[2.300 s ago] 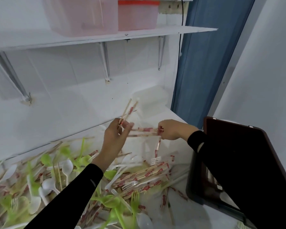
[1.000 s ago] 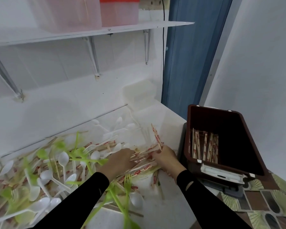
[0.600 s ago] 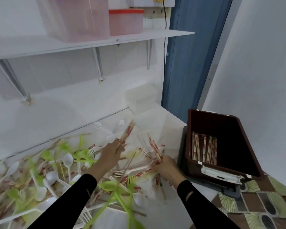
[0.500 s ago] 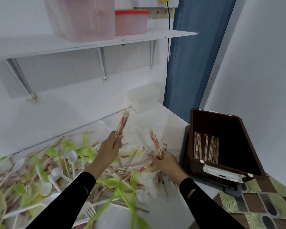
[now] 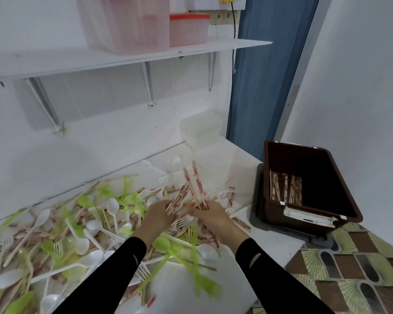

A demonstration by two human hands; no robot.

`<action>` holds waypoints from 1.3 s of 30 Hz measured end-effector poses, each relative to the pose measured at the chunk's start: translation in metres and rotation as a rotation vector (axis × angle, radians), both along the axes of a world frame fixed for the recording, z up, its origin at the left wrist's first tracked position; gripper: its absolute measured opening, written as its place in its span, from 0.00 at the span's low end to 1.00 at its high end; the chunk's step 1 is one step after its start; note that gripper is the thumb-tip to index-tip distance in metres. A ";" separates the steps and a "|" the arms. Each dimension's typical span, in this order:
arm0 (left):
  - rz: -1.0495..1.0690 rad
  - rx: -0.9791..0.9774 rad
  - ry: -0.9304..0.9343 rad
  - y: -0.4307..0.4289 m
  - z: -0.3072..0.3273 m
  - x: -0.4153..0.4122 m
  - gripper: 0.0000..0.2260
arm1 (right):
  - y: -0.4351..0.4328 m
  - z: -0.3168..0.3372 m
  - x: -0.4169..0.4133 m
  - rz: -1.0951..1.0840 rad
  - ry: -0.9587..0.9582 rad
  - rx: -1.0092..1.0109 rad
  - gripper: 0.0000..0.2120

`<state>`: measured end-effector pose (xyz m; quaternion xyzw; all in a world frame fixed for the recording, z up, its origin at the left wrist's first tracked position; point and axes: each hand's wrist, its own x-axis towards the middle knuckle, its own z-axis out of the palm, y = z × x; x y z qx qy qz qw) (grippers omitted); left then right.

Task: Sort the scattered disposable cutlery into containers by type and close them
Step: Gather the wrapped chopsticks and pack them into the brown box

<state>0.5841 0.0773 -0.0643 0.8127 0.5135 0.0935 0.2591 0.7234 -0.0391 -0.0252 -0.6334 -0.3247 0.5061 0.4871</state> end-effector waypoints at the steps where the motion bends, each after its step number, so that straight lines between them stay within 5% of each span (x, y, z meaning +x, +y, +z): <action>1: -0.006 -0.010 -0.005 0.001 0.000 -0.003 0.06 | -0.002 -0.005 -0.005 0.008 0.005 -0.005 0.04; 9: -0.121 -0.037 0.138 0.017 -0.002 -0.006 0.09 | 0.004 0.008 0.015 -0.264 -0.130 0.124 0.16; 15: -0.070 0.025 -0.084 0.015 0.016 0.030 0.06 | 0.005 0.016 0.072 -0.488 -0.291 0.114 0.15; 23: -0.272 0.049 -0.070 0.001 -0.002 0.059 0.10 | -0.018 -0.047 0.086 -0.163 -0.718 -0.429 0.15; 28: -0.322 0.190 0.070 -0.003 -0.010 0.069 0.12 | -0.027 -0.049 0.071 -0.126 -0.909 -0.449 0.14; 33: -0.290 0.219 0.221 0.011 -0.012 0.056 0.09 | -0.024 -0.047 0.066 -0.069 -0.799 -0.458 0.12; 39: -0.215 0.238 0.159 0.028 -0.008 0.035 0.15 | -0.013 -0.041 0.046 -0.035 -0.880 -0.476 0.22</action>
